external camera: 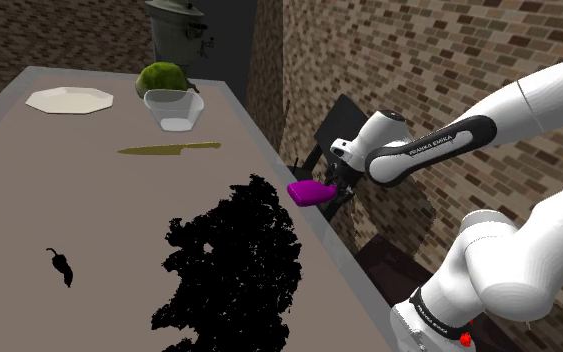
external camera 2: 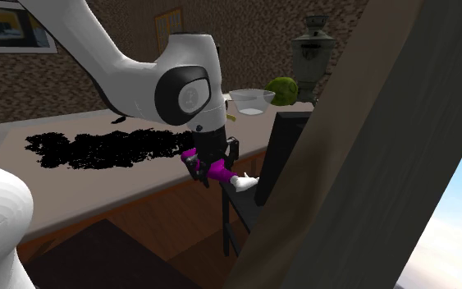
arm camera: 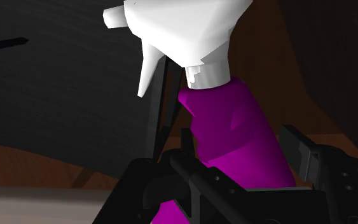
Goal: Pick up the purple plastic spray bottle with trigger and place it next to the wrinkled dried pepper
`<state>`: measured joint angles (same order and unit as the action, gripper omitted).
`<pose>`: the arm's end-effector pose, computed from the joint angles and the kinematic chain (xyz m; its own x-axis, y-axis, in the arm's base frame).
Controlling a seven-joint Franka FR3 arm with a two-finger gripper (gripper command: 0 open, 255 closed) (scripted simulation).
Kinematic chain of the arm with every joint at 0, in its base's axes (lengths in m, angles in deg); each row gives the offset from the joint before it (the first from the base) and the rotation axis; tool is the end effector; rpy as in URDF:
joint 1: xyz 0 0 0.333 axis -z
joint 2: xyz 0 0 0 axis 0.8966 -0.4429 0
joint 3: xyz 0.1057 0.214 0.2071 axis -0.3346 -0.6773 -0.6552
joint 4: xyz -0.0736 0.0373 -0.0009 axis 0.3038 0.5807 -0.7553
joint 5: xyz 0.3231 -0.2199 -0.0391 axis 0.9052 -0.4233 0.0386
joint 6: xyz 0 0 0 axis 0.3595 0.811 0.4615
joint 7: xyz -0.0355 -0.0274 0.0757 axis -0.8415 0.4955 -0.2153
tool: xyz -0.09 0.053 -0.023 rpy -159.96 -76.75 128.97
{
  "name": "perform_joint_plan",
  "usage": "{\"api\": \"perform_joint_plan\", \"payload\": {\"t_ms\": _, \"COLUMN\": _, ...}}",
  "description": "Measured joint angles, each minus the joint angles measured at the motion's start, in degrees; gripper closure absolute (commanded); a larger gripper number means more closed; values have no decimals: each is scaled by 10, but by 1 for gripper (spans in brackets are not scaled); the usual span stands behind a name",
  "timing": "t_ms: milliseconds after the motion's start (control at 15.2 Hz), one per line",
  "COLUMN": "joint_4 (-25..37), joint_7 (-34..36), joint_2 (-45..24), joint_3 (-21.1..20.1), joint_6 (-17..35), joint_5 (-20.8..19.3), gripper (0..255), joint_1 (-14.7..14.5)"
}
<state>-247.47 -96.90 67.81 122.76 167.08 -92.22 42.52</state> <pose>0.3873 -0.0613 0.3110 0.4016 0.9091 0.1103 0.8892 -0.4159 0.1906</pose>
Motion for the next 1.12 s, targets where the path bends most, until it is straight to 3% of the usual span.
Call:
{"api": "perform_joint_plan", "payload": {"t_ms": 264, "joint_4": 2, "joint_7": 3, "joint_2": 10, "joint_3": -4, "joint_6": -12, "joint_5": -4, "gripper": 255, "joint_1": 4}}
{"api": "perform_joint_plan", "payload": {"t_ms": 1122, "joint_4": 44, "joint_7": 21, "joint_2": 107, "joint_3": -45, "joint_6": -149, "joint_5": -14, "gripper": 255, "joint_1": 24}}
